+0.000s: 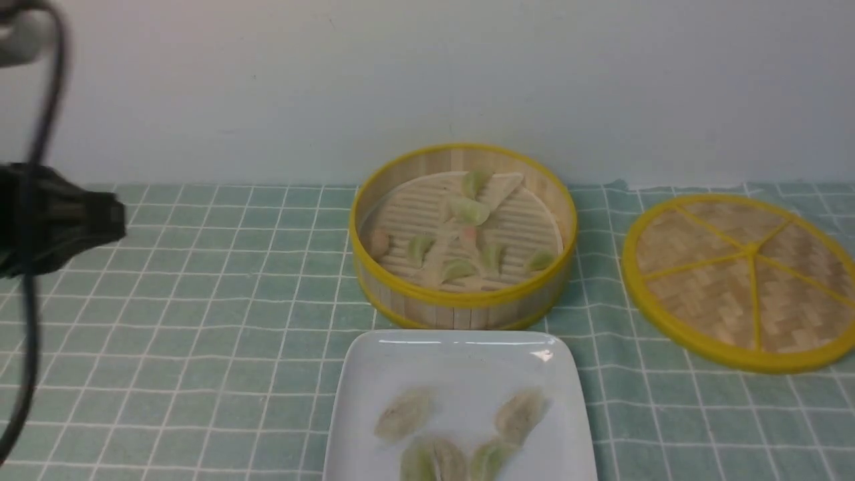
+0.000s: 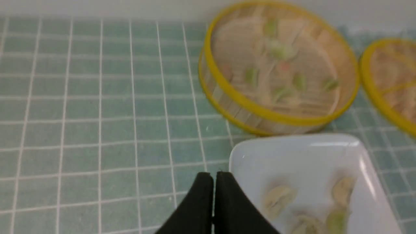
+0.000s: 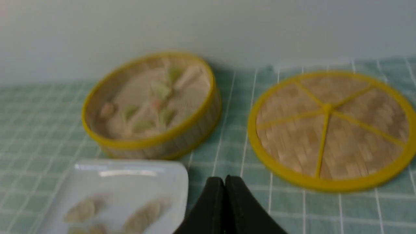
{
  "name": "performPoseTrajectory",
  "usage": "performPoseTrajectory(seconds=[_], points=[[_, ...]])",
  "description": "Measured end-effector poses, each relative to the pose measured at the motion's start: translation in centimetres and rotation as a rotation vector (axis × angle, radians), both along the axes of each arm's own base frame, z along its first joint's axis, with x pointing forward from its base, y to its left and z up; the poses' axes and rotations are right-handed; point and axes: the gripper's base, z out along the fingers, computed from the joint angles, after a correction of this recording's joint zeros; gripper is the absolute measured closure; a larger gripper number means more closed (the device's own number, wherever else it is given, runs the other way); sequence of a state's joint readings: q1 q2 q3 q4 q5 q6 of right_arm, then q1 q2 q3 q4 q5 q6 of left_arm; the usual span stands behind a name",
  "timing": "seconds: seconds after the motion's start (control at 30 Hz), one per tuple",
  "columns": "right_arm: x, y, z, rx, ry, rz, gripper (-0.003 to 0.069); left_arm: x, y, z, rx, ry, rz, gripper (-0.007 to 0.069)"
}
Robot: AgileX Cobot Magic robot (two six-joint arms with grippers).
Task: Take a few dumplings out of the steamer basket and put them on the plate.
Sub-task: Use the left arm to grab a dumpling from the steamer
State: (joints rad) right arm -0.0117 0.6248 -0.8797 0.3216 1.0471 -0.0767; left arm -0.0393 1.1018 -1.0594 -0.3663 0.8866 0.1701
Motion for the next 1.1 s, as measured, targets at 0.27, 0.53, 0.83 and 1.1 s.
performPoseTrajectory(seconds=[0.27, 0.53, 0.83, 1.1], points=[[4.3, 0.1, 0.0, -0.065, 0.18, 0.078, 0.0672, 10.3, -5.9, -3.7, 0.121, 0.19, -0.255, 0.0631], [4.8, 0.2, -0.3, -0.07, 0.199, 0.097, 0.0672, 18.0, -13.2, -6.8, 0.224, 0.246, -0.381, 0.0631], [4.8, 0.2, -0.3, -0.062, 0.202, 0.091, 0.0672, 25.4, -17.2, -12.8, 0.315, 0.288, -0.443, 0.0606], [4.8, 0.2, -0.3, -0.062, 0.201, 0.09, 0.0673, 27.9, -19.3, -16.2, 0.374, 0.229, -0.43, 0.0372]])
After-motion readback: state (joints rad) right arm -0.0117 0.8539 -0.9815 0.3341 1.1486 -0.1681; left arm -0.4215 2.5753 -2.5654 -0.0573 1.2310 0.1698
